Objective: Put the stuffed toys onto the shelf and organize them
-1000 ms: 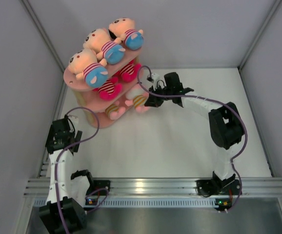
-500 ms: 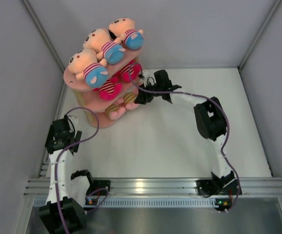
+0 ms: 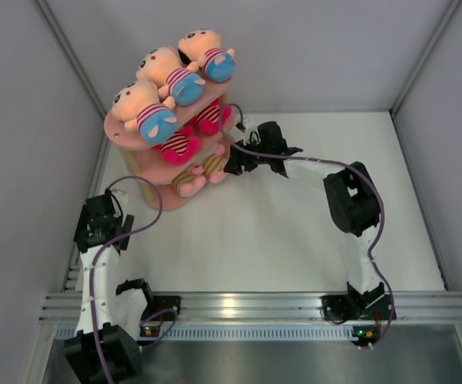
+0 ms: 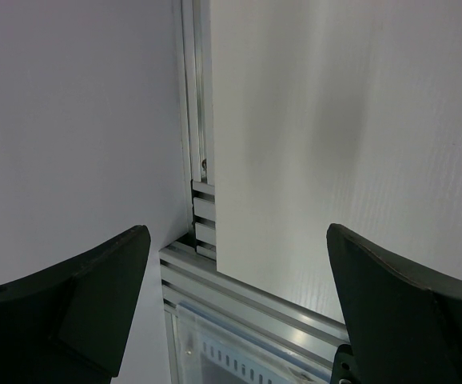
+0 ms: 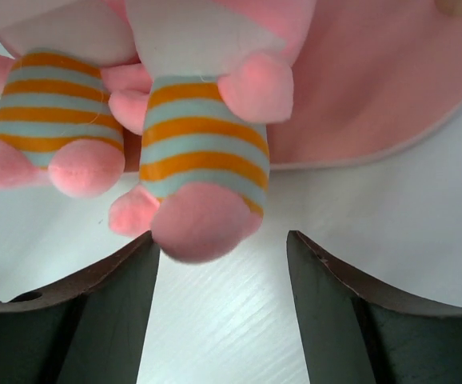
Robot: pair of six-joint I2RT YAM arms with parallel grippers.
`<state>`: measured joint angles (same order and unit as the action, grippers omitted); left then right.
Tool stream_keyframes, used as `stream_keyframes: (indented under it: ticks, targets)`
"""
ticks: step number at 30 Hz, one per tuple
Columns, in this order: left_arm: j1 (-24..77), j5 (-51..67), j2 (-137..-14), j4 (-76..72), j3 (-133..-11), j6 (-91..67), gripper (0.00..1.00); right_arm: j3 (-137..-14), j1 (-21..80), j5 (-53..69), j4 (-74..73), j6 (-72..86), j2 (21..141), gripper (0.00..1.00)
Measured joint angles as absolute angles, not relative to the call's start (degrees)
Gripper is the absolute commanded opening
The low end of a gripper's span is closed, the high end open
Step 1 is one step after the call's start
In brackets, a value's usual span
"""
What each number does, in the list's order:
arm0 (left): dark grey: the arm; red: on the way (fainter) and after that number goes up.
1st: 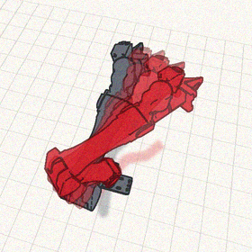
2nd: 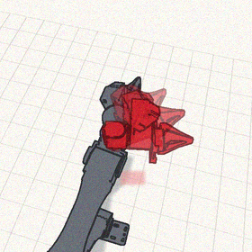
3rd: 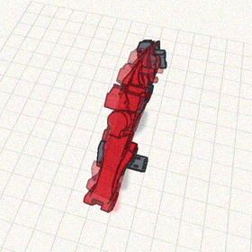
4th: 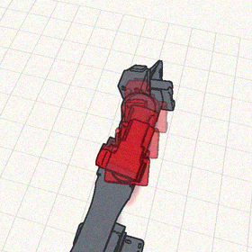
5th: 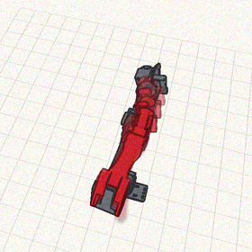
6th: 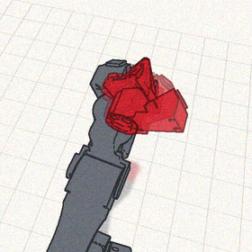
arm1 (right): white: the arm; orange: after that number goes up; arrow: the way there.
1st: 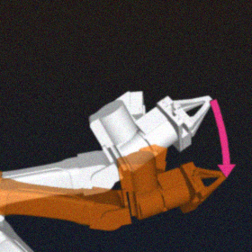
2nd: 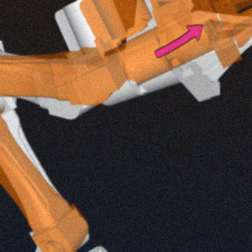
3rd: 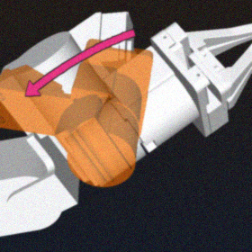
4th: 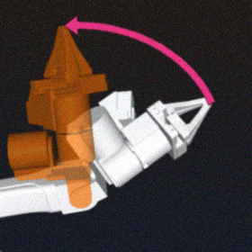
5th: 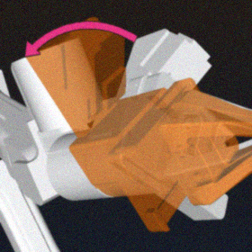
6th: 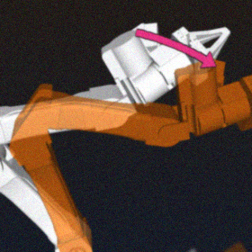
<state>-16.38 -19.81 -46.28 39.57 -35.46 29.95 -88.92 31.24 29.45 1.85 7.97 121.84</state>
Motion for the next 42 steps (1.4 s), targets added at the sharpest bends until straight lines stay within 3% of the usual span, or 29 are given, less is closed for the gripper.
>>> stream_keyframes:
  ticks: [9, 13, 18, 28, 42]
  targets:
    - [-16.4, -19.3, -46.3, 39.6, -35.5, 30.0, 0.99, -74.0, 32.1, 24.4, 14.3, 21.3, 113.4, 0.63]
    - [-16.4, -19.1, -46.2, 39.6, -35.5, 30.0, 0.99, -71.3, 32.8, 23.0, 19.0, 30.2, 113.4, 0.41]
    - [-16.4, -18.9, -46.0, 39.6, -35.5, 30.0, 0.99, -70.3, 32.9, 21.6, 26.3, 43.0, 116.7, 0.31]
    - [-16.4, -18.8, -45.6, 39.6, -35.5, 30.0, 0.99, -75.2, 33.2, 18.9, 30.6, 55.4, 125.3, 0.3]
    - [-16.4, -18.4, -45.2, 39.6, -35.4, 30.2, 0.99, -87.3, 33.4, 13.5, 23.8, 52.5, 129.1, 0.36]
